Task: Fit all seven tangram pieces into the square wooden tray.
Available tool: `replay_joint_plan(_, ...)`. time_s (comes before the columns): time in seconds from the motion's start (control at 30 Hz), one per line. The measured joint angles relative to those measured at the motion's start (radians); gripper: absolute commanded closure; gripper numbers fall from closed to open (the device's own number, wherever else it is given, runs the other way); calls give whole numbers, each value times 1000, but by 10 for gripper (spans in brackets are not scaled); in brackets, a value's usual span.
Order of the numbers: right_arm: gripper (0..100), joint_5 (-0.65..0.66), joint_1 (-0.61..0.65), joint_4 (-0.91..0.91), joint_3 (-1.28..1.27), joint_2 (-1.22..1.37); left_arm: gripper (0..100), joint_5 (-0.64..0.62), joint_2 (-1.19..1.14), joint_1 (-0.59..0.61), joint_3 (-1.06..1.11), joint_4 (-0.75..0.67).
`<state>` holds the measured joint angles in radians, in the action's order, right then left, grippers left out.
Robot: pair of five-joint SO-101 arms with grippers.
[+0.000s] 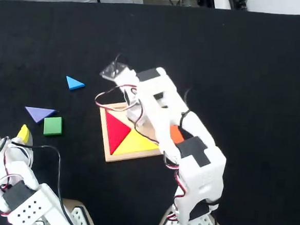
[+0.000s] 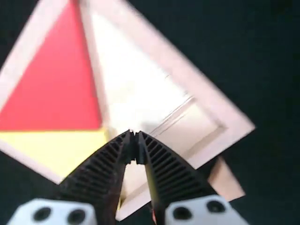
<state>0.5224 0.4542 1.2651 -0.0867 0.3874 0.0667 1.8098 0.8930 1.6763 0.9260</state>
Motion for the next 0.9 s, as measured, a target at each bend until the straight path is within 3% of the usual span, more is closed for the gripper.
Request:
replay_joint_plan(0.33,988,17,44,-6,-80,-5,662,0,0,0,0,0)
replay_joint_plan(0.53,988,-55,120,-63,-83,-35,662,0,0,0,0,0)
replay_joint_plan(0.9,988,-80,124,-130,-86,-97,662,0,0,0,0,0)
